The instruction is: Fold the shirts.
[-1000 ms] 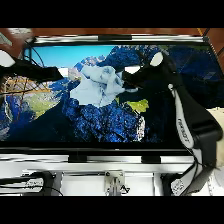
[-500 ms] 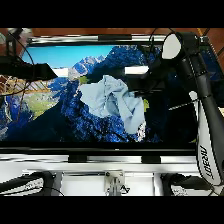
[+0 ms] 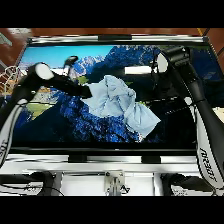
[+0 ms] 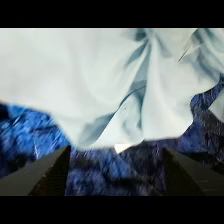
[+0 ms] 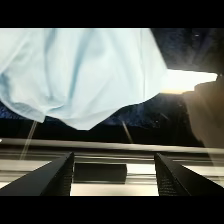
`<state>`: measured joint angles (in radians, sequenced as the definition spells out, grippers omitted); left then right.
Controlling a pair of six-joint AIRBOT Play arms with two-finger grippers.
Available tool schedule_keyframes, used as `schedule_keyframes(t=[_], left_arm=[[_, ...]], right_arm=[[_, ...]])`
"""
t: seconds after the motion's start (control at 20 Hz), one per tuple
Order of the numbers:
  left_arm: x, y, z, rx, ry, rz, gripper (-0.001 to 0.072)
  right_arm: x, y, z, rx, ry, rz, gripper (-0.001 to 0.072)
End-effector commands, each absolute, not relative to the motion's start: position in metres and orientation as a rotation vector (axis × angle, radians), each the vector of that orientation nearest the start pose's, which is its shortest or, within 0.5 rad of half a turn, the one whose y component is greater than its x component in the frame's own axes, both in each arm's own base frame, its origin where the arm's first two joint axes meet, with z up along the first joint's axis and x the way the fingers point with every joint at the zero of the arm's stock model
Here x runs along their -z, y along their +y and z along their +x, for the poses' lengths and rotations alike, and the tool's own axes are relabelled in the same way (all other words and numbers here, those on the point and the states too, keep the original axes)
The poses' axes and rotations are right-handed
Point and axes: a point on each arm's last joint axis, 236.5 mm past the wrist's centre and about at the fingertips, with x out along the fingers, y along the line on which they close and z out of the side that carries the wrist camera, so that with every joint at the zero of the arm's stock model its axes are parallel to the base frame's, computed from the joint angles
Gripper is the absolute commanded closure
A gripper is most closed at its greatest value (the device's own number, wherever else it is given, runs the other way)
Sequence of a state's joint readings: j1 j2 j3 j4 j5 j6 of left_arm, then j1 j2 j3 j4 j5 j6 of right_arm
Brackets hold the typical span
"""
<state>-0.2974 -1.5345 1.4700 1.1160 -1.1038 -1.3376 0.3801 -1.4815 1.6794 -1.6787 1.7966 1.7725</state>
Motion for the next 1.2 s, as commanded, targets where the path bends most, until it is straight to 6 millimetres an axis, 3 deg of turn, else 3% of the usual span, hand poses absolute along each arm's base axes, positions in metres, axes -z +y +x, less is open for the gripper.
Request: schedule_keyframes(t=[0.0, 0.25, 0.45, 0.7, 0.85, 1.05, 1.1, 1.15], left_arm=[[-0.009, -0.278, 0.442, 0.67, 1.075, -0.039, 0.0019], [0.01, -0.318, 0.455, 0.68, 0.999, -0.066, 0.0021], [0.007, -0.343, 0.467, 0.682, 0.91, -0.084, 0.0032], [0.031, -0.353, 0.463, 0.685, 0.963, -0.087, 0.0039], [0.032, -0.353, 0.465, 0.677, 0.957, -0.096, 0.0191], [0.047, -0.353, 0.465, 0.653, 0.996, -0.124, 0.0259], [0.049, -0.354, 0.465, 0.649, 1.003, -0.131, 0.0325], [0.049, -0.354, 0.466, 0.646, 1.004, -0.137, 0.0461]], right_arm=[[-0.082, 0.101, 0.346, 0.002, 1.539, -0.198, 0.009], [-0.082, 0.107, 0.35, 0.007, 1.524, -0.153, 0.009], [-0.08, 0.129, 0.344, -0.059, 1.547, -0.074, 0.009], [-0.08, 0.143, 0.341, -0.104, 1.557, -0.025, 0.009], [-0.08, 0.152, 0.341, -0.118, 1.556, 0.014, 0.009], [-0.068, 0.172, 0.337, -0.19, 1.578, 0.073, 0.009], [-0.065, 0.173, 0.335, -0.192, 1.59, 0.076, 0.009], [-0.061, 0.173, 0.333, -0.19, 1.597, 0.077, 0.009]])
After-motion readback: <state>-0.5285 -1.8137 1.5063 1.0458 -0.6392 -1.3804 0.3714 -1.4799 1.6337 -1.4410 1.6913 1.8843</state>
